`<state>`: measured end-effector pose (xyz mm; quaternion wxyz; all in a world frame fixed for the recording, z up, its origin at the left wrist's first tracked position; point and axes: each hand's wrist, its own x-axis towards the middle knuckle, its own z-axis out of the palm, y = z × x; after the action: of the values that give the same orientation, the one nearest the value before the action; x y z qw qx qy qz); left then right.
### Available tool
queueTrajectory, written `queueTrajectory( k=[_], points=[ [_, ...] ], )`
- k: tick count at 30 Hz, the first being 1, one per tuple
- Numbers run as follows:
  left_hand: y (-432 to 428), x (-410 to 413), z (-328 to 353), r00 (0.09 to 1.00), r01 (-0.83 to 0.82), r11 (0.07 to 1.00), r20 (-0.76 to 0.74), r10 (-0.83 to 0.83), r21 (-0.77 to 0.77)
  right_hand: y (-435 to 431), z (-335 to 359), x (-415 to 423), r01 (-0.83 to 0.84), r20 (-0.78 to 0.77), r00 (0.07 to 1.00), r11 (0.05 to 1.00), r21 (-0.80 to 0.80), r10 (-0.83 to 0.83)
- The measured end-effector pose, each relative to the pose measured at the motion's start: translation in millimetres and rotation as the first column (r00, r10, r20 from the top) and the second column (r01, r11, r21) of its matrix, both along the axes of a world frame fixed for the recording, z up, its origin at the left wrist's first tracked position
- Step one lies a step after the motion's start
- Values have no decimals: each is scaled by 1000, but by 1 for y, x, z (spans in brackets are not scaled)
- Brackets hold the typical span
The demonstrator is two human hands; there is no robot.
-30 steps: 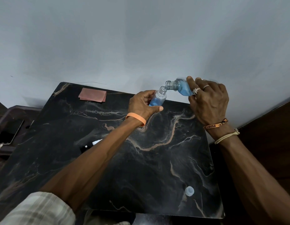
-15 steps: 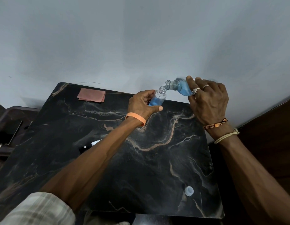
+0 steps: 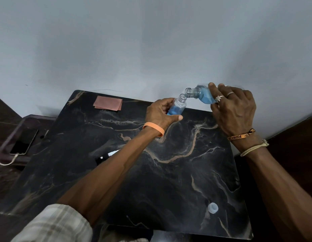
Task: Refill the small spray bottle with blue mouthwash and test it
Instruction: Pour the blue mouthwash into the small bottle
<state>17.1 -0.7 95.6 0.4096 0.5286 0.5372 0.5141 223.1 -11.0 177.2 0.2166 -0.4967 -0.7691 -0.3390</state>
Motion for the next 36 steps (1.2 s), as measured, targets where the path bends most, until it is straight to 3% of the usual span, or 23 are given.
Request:
queueTrajectory(
  k=[36],
  points=[
    [-5, -3, 0, 1000, -17, 999, 6, 17, 41, -7, 4, -4, -27, -7, 1000, 1000, -4, 27]
  ],
)
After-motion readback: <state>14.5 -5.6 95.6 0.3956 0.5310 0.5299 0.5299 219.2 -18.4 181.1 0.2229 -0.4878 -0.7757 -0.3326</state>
